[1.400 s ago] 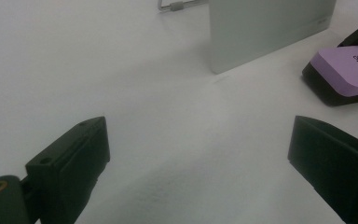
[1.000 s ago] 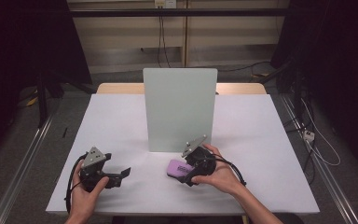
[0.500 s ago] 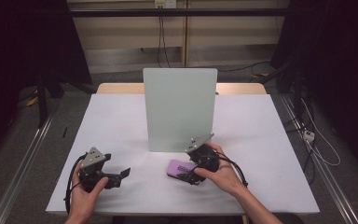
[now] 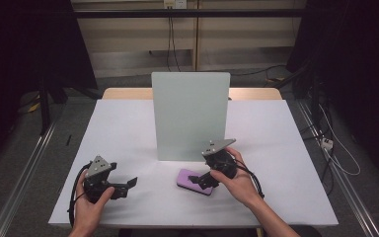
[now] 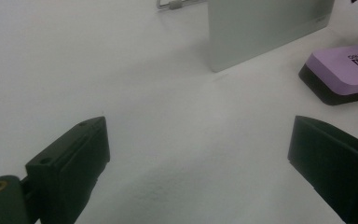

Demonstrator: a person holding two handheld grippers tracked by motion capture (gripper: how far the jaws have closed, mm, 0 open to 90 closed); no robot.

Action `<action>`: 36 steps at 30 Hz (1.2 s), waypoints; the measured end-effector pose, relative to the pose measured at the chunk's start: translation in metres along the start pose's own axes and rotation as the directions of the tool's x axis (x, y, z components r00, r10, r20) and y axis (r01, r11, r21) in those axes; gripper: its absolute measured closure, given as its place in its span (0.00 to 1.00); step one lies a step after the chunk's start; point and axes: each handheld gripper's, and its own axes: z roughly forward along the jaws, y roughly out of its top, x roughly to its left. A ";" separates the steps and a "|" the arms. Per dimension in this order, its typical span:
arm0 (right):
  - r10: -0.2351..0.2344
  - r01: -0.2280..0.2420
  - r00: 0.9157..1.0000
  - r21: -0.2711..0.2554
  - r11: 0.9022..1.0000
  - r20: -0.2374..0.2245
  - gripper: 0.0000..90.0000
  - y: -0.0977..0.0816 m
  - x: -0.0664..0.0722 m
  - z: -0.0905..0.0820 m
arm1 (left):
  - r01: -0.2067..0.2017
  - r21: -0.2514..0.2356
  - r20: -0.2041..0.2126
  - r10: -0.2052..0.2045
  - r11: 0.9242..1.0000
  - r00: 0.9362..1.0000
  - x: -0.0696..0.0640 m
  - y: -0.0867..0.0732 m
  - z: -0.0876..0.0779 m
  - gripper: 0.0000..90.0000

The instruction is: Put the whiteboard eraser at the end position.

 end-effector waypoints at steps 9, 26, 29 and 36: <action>0.065 -0.061 0.996 -0.073 0.996 0.059 0.08 -0.009 -0.003 -0.014 | -0.004 0.010 -0.001 0.004 1.000 1.000 0.000 0.000 0.000 0.06; 0.172 -0.140 0.966 -0.167 0.976 0.194 0.09 -0.037 -0.013 -0.041 | 0.008 -0.002 -0.011 -0.008 1.000 1.000 0.000 -0.001 -0.002 0.06; 0.194 -0.157 0.955 -0.173 0.972 0.225 0.09 -0.043 -0.016 -0.045 | 0.013 -0.006 -0.010 -0.013 1.000 1.000 0.000 -0.001 -0.002 0.06; 0.243 -0.186 0.935 -0.226 0.956 0.260 0.09 -0.056 -0.021 -0.058 | 0.020 -0.021 -0.012 -0.020 1.000 1.000 0.000 0.000 -0.003 0.05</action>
